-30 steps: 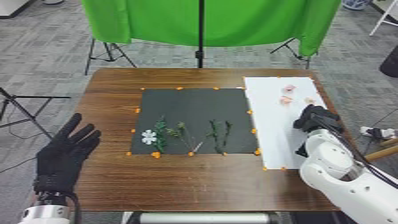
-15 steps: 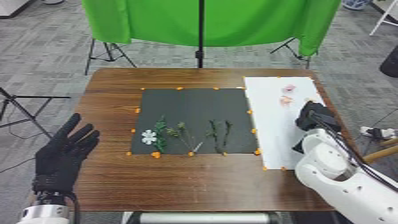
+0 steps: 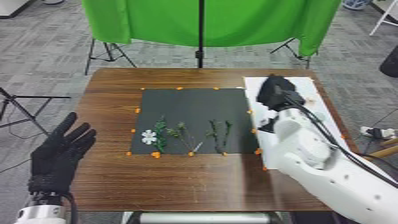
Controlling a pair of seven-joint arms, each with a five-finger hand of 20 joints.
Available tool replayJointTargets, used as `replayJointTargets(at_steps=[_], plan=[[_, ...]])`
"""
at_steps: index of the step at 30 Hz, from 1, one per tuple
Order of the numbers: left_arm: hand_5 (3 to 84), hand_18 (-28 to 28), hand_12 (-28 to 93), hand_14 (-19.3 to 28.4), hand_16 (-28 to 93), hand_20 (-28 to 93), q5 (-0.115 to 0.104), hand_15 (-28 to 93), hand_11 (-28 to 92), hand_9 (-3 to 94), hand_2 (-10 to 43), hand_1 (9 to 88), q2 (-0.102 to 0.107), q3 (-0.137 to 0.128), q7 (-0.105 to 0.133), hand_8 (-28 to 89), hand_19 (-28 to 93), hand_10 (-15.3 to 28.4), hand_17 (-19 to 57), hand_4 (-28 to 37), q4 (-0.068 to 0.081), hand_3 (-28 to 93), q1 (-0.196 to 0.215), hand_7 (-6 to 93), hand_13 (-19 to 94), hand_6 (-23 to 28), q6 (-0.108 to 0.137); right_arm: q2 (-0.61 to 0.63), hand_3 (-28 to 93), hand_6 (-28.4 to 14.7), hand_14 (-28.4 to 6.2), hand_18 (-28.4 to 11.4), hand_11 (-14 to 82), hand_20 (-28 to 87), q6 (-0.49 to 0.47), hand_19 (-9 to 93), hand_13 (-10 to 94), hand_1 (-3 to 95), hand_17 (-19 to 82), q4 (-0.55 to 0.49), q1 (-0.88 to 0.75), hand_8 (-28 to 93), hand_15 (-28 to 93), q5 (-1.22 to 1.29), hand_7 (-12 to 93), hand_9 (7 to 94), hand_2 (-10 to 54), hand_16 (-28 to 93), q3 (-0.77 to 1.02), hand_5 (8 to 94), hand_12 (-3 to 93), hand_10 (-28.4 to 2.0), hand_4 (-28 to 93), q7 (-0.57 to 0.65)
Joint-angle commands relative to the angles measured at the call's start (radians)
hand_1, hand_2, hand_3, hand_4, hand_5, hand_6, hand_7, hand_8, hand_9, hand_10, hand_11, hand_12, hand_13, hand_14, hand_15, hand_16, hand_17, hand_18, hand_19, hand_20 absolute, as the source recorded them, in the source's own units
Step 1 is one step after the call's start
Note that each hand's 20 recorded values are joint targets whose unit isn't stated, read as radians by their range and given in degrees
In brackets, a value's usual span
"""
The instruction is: Arrange flowers
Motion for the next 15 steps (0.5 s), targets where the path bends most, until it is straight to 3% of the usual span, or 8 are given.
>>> replayJointTargets(at_steps=[1,5,6,9,15], plan=[[33.9,28.4,8,25.7,-9,0,-0.015,38,18,31.2,5.8,23.0,0.03,-0.003,0.027,-10,58,18.5,-10.3,-25.5,-0.01,82,0.028,10.3,21,7.4,0.02,-0.468,71,1.5,0.2,-18.5,11.2,44,-0.08,78,84,61.3,36,0.205,0.195,4,46,0.028,19,93.7,-9.5,37,-0.168,87.4,32.8,-4.0,-28,-0.185],[32.8,28.1,8,24.5,-8,0,-0.004,38,18,30.4,6.1,23.1,0.044,0.008,0.01,-10,57,17.4,-10.0,-25.0,-0.001,81,-0.018,10.1,21,7.1,0.008,-0.539,72,1.9,0.0,-17.8,11.1,44,-0.081,78,83,60.2,36,0.314,0.293,4,47,0.038,20,93.7,-9.5,37,-0.283,86.9,33.4,-4.0,-28,-0.217],[32.5,27.9,8,24.0,-9,0,0.006,37,19,30.1,6.3,23.1,0.038,0.004,-0.012,-10,57,17.0,-9.7,-24.7,0.001,81,-0.027,10.1,21,7.1,0.001,-0.551,72,2.0,0.0,-17.8,11.2,44,-0.074,78,83,60.1,36,0.335,0.305,4,48,0.04,20,93.7,-9.5,37,-0.302,86.8,33.4,-4.1,-28,-0.202],[31.8,27.4,7,23.0,-8,0,-0.008,36,19,29.1,6.4,23.2,0.066,0.013,0.006,-10,57,16.1,-9.3,-23.9,0.007,81,-0.045,10.0,22,7.1,0.005,-0.561,73,2.2,-0.3,-17.9,11.4,44,-0.063,78,83,59.7,36,0.366,0.351,4,48,0.066,20,93.7,-9.5,37,-0.366,86.8,33.5,-4.1,-28,-0.184],[31.2,26.4,6,20.9,-8,1,-0.006,35,19,27.4,6.1,23.5,0.077,0.015,-0.005,-10,56,15.2,-8.7,-22.7,0.017,81,-0.079,9.0,21,7.3,-0.001,-0.575,71,2.6,-0.6,-17.6,10.9,44,-0.058,78,83,59.9,35,0.392,0.389,3,49,0.097,20,93.7,-9.5,36,-0.444,86.5,33.8,-4.3,-28,-0.158]])
